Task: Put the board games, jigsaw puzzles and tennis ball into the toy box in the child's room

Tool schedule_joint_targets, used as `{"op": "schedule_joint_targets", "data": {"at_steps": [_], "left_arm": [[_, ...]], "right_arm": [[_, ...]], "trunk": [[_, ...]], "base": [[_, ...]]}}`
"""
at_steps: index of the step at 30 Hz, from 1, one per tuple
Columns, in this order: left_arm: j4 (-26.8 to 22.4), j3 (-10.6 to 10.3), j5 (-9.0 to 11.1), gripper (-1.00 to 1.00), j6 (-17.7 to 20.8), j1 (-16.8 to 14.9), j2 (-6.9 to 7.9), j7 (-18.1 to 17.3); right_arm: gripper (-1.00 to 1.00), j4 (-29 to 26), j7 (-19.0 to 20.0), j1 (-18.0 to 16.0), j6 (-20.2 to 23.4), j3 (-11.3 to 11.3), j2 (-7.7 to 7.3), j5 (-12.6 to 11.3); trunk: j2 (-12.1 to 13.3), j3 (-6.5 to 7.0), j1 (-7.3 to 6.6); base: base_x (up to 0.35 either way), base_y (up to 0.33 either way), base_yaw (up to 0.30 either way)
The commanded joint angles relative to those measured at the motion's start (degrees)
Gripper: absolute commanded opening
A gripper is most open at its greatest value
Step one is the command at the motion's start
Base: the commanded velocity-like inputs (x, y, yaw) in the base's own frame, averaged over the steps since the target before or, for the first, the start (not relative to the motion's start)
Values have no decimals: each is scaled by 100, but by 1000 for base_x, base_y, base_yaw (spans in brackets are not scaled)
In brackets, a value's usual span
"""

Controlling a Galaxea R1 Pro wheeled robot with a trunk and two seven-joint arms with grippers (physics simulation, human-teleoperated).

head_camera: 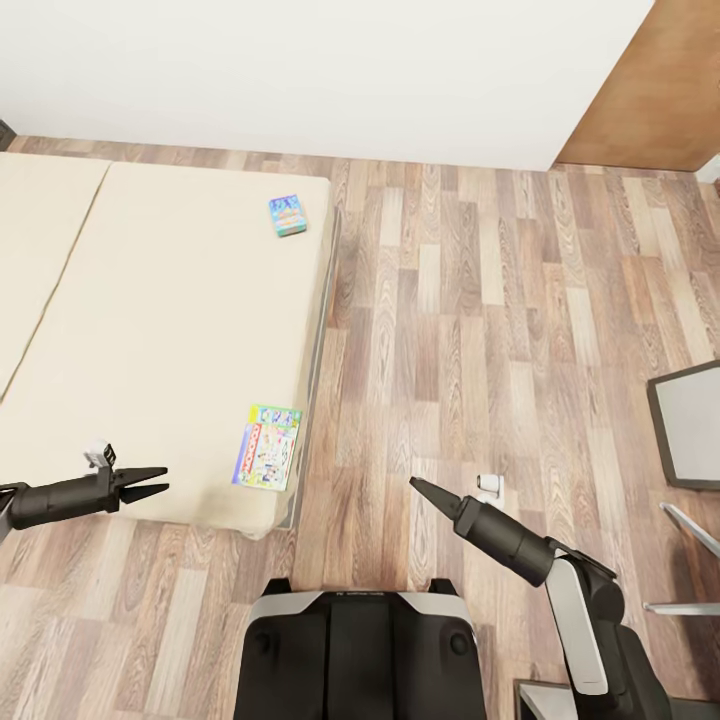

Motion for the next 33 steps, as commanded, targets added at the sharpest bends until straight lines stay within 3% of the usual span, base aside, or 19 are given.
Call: {"op": "schedule_joint_targets", "data": {"at_steps": [1, 33], "left_arm": [[2, 0, 1, 100, 46, -1, 1, -22], [18, 3, 7, 100, 20, 17, -79, -22]], "right_arm": [[100, 13, 13, -3, -8, -1, 15, -7], [100, 36, 46, -3, -78, 25, -25, -40]], "trunk": [[-8, 4, 4], [-8, 304, 4]], "base": [[0, 0, 0], [0, 0, 0]]}}
